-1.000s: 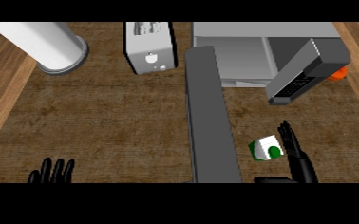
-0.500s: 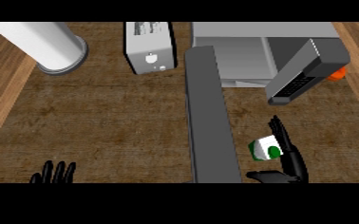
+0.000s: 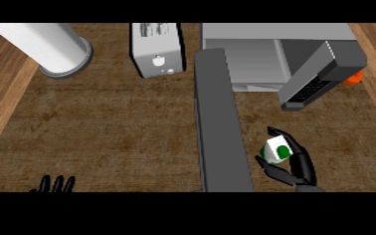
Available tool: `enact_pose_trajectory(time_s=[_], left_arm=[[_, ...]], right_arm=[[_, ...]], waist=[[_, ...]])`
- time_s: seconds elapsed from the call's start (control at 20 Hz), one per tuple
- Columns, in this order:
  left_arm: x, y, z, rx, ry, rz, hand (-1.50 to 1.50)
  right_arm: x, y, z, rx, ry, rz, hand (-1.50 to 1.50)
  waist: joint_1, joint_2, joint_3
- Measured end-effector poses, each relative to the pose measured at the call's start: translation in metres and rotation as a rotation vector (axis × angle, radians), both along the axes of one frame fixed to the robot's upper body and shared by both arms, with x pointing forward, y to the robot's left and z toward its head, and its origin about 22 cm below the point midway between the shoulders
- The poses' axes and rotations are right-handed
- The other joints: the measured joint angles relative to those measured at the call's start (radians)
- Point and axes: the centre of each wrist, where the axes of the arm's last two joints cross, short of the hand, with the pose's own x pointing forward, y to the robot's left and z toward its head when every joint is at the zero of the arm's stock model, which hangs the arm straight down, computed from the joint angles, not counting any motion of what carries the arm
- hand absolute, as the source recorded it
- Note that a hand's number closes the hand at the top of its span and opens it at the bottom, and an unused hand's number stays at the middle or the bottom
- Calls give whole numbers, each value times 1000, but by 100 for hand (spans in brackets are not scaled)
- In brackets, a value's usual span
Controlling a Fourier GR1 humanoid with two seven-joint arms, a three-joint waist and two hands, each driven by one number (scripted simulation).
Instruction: Pick up the milk, place it into the microwave and close the microwave
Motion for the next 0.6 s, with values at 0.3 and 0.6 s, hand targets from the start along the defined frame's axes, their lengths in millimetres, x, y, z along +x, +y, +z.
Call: enact_pose_trajectory(time_s=[0.3,0.6], left_arm=[[-4,0,5,-8,-7,0,-150],[-1,0,2,-10,1,-7,-150]], right_arm=[[19,8,4,-48,-30,-44,150],[38,22,9,-12,-71,-74,150]], waist=[[4,1,3],[5,3,4]])
